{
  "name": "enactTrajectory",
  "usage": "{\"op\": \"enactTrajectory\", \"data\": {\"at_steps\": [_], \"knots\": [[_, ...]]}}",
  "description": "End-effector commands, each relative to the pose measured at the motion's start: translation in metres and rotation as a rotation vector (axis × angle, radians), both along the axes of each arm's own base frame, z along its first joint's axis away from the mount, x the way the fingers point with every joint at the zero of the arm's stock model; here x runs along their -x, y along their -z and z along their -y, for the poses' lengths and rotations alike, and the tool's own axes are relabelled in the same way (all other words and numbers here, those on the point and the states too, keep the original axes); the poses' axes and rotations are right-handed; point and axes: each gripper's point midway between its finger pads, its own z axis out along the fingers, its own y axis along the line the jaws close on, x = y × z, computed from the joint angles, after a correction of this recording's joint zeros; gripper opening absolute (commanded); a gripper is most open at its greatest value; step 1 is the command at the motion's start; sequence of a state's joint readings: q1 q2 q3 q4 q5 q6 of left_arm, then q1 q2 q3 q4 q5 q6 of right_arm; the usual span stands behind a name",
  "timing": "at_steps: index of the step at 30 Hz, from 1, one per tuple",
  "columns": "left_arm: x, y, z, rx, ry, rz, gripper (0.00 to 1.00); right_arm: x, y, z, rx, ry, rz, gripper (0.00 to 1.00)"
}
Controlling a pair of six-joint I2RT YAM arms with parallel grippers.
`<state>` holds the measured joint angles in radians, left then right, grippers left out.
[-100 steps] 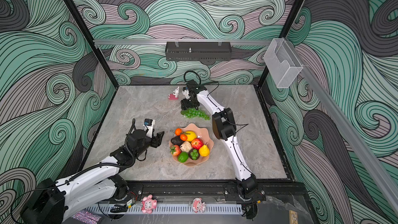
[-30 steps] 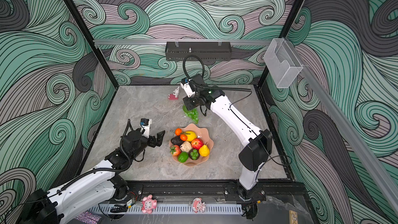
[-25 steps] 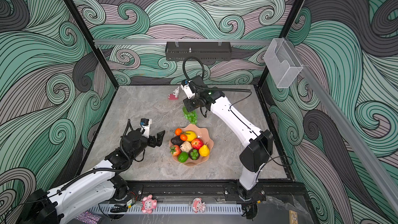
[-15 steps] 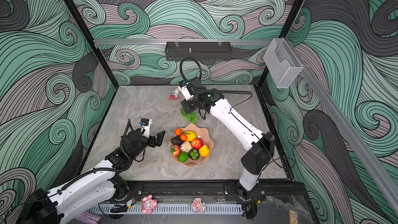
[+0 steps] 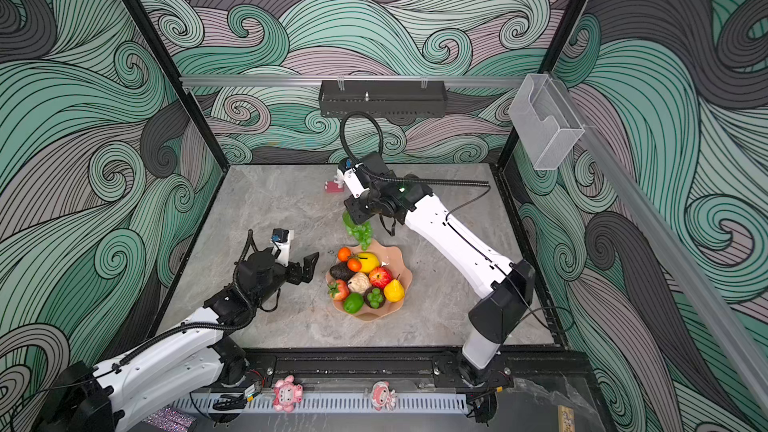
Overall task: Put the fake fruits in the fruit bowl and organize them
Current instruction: 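Carry the green grapes over the bowl with the right gripper, then lower the grapes onto the fruit in the bowl and open the right gripper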
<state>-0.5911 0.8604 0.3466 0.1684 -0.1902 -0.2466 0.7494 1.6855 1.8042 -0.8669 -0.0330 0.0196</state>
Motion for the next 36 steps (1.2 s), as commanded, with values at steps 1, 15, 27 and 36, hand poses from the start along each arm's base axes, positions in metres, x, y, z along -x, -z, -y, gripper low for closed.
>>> {"op": "enactTrajectory", "data": {"at_steps": [1,15,27,36], "knots": [[0.0,0.002,-0.001,0.006,-0.002,-0.011,0.99,0.001,0.002,-0.005,0.002,0.001,-0.006,0.05],[0.001,0.001,-0.001,0.007,-0.002,-0.007,0.99,-0.007,0.027,-0.004,0.044,0.061,-0.035,0.06],[0.001,0.001,-0.001,0.007,0.0,-0.009,0.99,-0.003,0.049,0.025,0.081,0.144,-0.068,0.06],[0.001,0.003,0.0,0.005,0.001,-0.012,0.99,0.006,0.057,0.038,0.04,0.186,-0.09,0.06]]}}
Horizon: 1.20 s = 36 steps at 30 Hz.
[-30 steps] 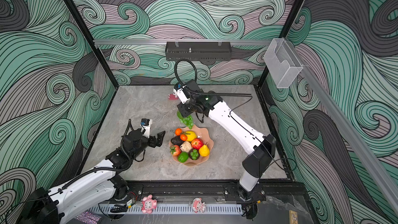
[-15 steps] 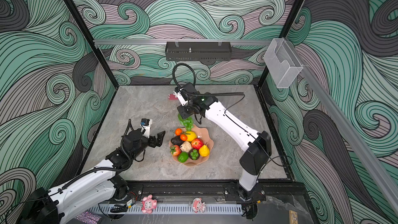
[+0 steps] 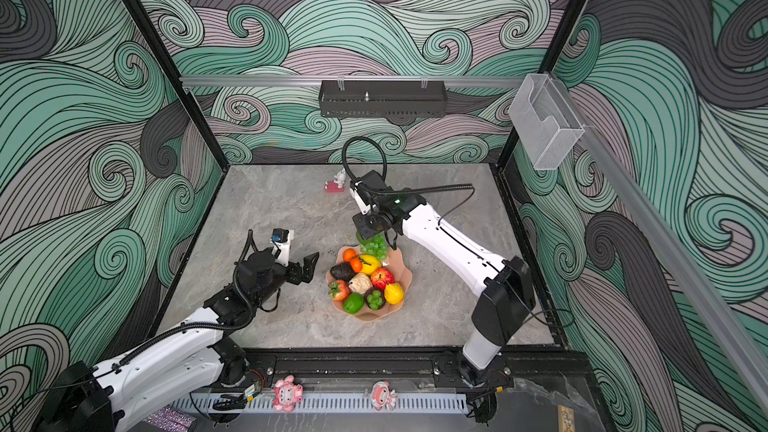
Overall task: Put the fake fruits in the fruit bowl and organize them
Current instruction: 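Lower the grapes onto the fruit in the bowl and open the right gripper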
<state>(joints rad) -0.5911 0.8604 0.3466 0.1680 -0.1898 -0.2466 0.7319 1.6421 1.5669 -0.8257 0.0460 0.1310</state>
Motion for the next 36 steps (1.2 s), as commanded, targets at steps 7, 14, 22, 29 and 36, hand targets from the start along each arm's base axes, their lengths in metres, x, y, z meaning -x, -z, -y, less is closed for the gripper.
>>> {"op": "enactTrajectory", "data": {"at_steps": [7,14,22,29,36], "knots": [[0.0,0.004,0.0,0.005,0.001,-0.016,0.99,0.008,-0.007,0.017,-0.086,0.08,0.034,0.07],[0.0,0.004,0.0,0.003,-0.001,-0.016,0.99,0.013,0.011,0.031,-0.113,0.123,-0.01,0.08],[-0.001,0.005,0.001,0.002,0.001,-0.019,0.99,0.021,0.023,0.039,-0.153,0.151,-0.039,0.09],[-0.001,0.007,0.001,0.0,0.001,-0.023,0.99,0.031,0.029,0.049,-0.167,0.174,-0.025,0.11],[-0.002,0.008,0.002,-0.003,0.002,-0.025,0.99,0.037,0.026,0.061,-0.174,0.198,0.01,0.11]]}}
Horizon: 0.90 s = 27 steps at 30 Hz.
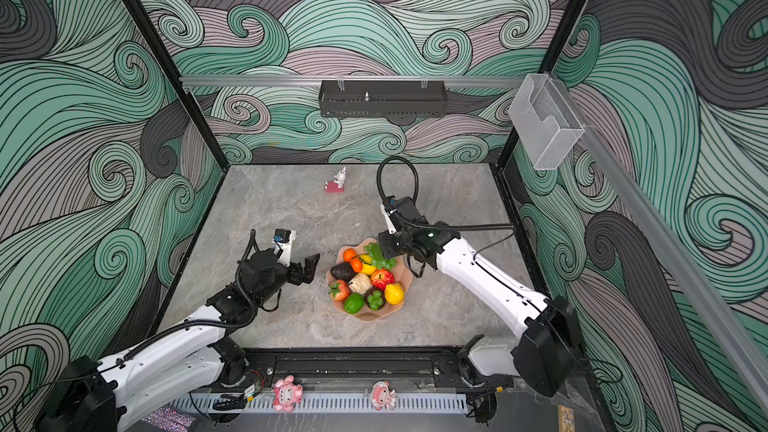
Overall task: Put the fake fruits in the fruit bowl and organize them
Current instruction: 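Lower the grapes onto the fruit in the bowl and open the right gripper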
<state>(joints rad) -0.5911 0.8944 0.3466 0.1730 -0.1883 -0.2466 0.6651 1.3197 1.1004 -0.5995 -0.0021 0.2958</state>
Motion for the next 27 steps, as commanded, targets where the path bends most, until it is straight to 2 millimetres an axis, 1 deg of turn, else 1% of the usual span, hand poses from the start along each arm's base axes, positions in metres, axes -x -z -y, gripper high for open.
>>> {"op": "enactTrajectory", "data": {"at_steps": [1,5,13,16,19,23,27], "knots": [[-0.001,-0.001,0.0,0.012,0.0,0.0,0.99,-0.001,-0.006,0.008,-0.005,0.038,0.036,0.11],[-0.001,0.0,0.0,0.009,-0.003,0.0,0.99,0.0,-0.002,0.023,0.013,0.098,0.043,0.11],[-0.002,0.002,0.0,0.005,-0.004,-0.003,0.99,0.005,0.0,0.044,0.006,0.198,0.054,0.11],[-0.002,0.002,0.0,0.004,-0.005,-0.003,0.99,0.009,0.004,0.05,-0.001,0.228,0.049,0.11],[-0.002,0.003,0.0,0.005,-0.004,-0.006,0.99,0.015,0.01,0.054,-0.008,0.241,0.034,0.11],[-0.002,0.004,0.001,0.004,-0.003,-0.007,0.99,0.023,0.02,0.053,-0.048,0.251,0.005,0.1],[-0.003,0.005,0.001,0.003,-0.003,-0.009,0.99,0.027,0.024,0.055,-0.059,0.256,-0.001,0.12]]}}
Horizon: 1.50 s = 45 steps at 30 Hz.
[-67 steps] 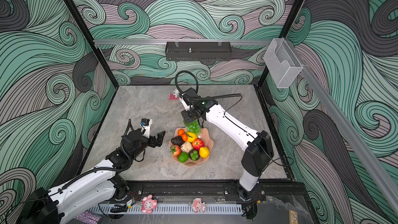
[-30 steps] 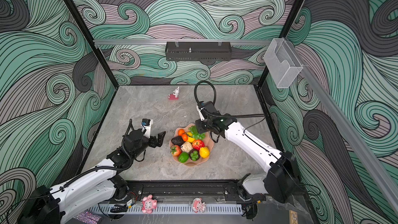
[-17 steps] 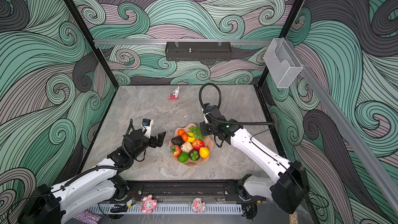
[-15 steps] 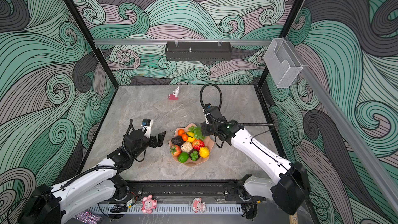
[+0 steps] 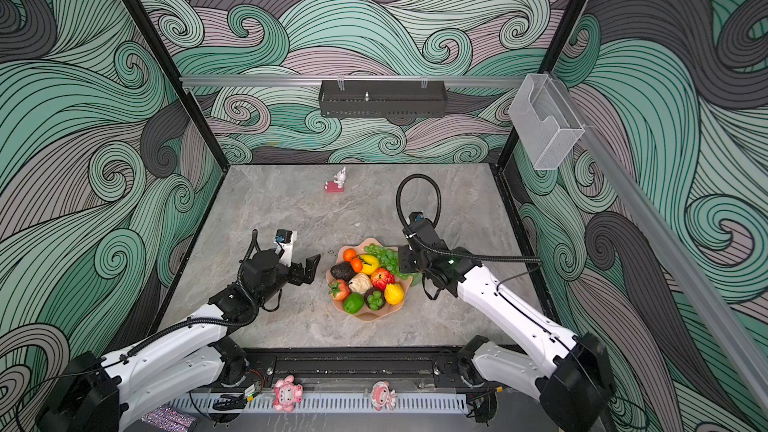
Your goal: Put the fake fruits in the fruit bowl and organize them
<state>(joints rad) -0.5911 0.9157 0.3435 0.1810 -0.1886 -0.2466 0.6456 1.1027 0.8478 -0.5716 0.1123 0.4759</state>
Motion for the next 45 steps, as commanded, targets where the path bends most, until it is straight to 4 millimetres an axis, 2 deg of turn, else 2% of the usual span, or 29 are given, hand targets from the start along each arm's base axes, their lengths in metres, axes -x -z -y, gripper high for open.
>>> {"op": "enactTrajectory", "data": {"at_steps": [1,10,16,20,22,23,26,28,29,32,35,37,40,42,45], "knots": [[-0.003,0.0,0.001,0.012,-0.004,0.004,0.99,-0.001,-0.006,-0.001,-0.042,0.019,0.018,0.14],[-0.003,0.0,0.001,0.006,-0.001,0.003,0.99,-0.007,-0.022,0.003,-0.009,-0.014,0.056,0.28],[-0.003,-0.006,-0.006,0.009,-0.04,0.02,0.99,-0.019,-0.035,0.028,-0.001,0.021,0.082,0.41],[-0.012,-0.025,-0.036,0.013,-0.235,0.054,0.99,-0.031,-0.047,0.054,0.044,0.081,0.139,0.54],[-0.017,-0.032,-0.061,0.008,-0.396,0.073,0.99,-0.04,-0.053,0.072,0.095,0.136,0.174,0.67],[-0.019,-0.035,-0.069,-0.001,-0.452,0.085,0.99,-0.045,-0.055,0.081,0.118,0.161,0.191,0.7],[-0.025,-0.044,-0.094,-0.051,-0.624,0.135,0.99,-0.059,-0.061,0.116,0.214,0.296,0.248,0.81],[-0.033,-0.051,-0.103,-0.117,-0.69,0.189,0.99,-0.067,-0.061,0.14,0.265,0.396,0.285,0.96],[-0.038,-0.053,-0.105,-0.14,-0.694,0.208,0.99,-0.07,-0.059,0.147,0.266,0.426,0.297,0.99],[-0.057,-0.055,-0.116,-0.207,-0.709,0.23,0.99,-0.082,-0.058,0.165,0.242,0.502,0.359,0.99],[-0.071,-0.048,-0.143,-0.243,-0.774,0.184,0.99,-0.091,-0.049,0.175,0.287,0.511,0.439,0.99],[-0.072,-0.046,-0.163,-0.235,-0.818,0.178,0.99,-0.093,-0.037,0.184,0.341,0.529,0.484,0.99],[-0.073,-0.045,-0.177,-0.184,-0.801,0.192,0.99,-0.095,-0.015,0.192,0.397,0.54,0.483,0.99],[-0.075,-0.039,-0.183,-0.215,-0.79,0.189,0.99,-0.098,0.002,0.194,0.42,0.537,0.455,0.99],[-0.082,-0.02,-0.188,-0.306,-0.773,0.117,0.99,-0.103,0.019,0.194,0.436,0.519,0.474,0.99]]}}
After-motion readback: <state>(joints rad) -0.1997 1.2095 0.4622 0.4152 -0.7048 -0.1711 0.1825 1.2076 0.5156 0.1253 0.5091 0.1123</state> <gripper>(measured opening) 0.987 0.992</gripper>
